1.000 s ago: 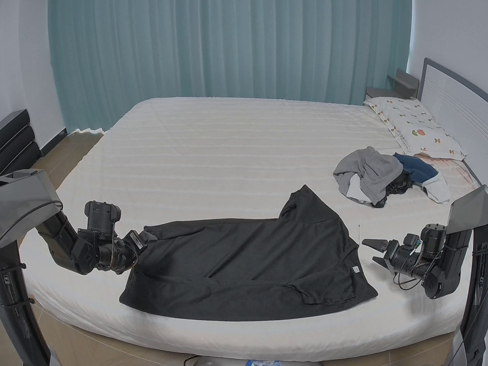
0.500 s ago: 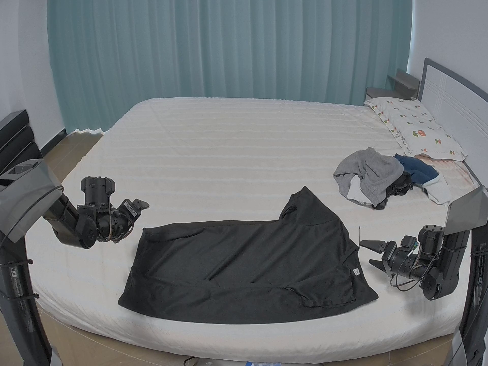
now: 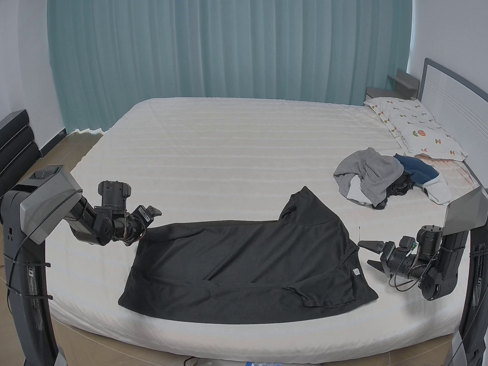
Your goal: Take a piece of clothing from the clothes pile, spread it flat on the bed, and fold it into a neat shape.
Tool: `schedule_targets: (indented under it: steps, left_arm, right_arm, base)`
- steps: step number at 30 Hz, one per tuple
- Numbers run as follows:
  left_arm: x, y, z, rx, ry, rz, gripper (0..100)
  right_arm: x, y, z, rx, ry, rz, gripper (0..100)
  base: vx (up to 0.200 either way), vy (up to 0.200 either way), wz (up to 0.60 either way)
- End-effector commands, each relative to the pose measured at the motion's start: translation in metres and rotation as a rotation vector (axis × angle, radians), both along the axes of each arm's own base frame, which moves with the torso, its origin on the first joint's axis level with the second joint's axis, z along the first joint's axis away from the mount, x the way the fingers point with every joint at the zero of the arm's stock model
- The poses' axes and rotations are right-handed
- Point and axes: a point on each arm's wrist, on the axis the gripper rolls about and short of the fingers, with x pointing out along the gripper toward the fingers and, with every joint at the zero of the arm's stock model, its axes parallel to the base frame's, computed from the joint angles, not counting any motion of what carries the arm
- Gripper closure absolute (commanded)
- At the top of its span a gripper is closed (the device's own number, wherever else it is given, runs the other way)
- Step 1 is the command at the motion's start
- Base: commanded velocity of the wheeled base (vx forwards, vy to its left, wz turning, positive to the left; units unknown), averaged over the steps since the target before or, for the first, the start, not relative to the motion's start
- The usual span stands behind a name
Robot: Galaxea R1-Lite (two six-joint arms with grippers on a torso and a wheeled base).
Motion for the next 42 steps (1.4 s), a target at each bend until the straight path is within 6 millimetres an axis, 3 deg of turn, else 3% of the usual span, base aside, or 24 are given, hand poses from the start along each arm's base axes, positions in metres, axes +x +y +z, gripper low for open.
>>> schedule_targets:
  steps: [1, 8, 9, 16, 26, 39, 42]
  left_arm:
    - [0.001, -0.005, -0.01, 0.002, 0.02, -0.01, 0]
    - [0.009, -0.006, -0.018, 0.01, 0.02, -0.008, 0]
    - [0.009, -0.006, -0.018, 0.01, 0.02, -0.008, 100]
    - [0.017, -0.001, -0.018, 0.017, -0.003, 0.008, 100]
    - [0.038, 0.014, -0.019, 0.028, -0.061, 0.157, 100]
    - [0.034, 0.013, -0.02, 0.022, -0.044, 0.159, 100]
    - [0.031, 0.013, -0.021, 0.021, -0.034, 0.16, 100]
  right_arm:
    - [0.001, 0.0, 0.0, -0.002, -0.01, 0.0, 0]
    - [0.0, 0.0, 0.0, -0.003, -0.009, 0.0, 0]
    - [0.0, 0.0, 0.0, -0.003, -0.009, 0.0, 0]
    - [0.001, 0.001, 0.0, -0.004, -0.01, 0.002, 0]
    - [0.001, 0.001, 0.0, -0.004, -0.01, 0.002, 0]
    - [0.003, 0.0, 0.001, -0.01, -0.02, -0.005, 0]
    - [0.014, 0.008, 0.01, -0.023, -0.079, -0.004, 0]
  base:
    - [0.0, 0.0, 0.0]
    - [0.0, 0.0, 0.0]
    - [0.0, 0.0, 0.0]
    - [0.0, 0.0, 0.0]
    - [0.0, 0.0, 0.0]
    - [0.0, 0.0, 0.0]
    - [0.0, 0.0, 0.0]
